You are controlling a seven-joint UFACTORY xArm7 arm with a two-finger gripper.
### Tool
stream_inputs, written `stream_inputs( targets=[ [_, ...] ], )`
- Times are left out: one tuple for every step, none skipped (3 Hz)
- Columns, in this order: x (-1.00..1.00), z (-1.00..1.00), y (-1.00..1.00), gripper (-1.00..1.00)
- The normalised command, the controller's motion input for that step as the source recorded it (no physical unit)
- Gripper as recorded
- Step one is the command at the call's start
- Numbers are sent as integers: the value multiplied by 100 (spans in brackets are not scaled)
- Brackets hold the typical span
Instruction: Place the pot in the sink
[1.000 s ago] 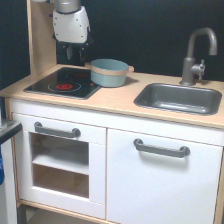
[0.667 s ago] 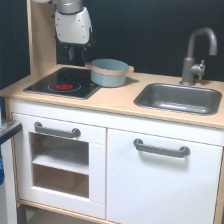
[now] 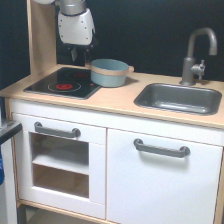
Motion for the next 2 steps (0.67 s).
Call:
stream_inputs(
  targets=[
    [5,-26,12,100],
    [2,-36,10,100]
  ],
)
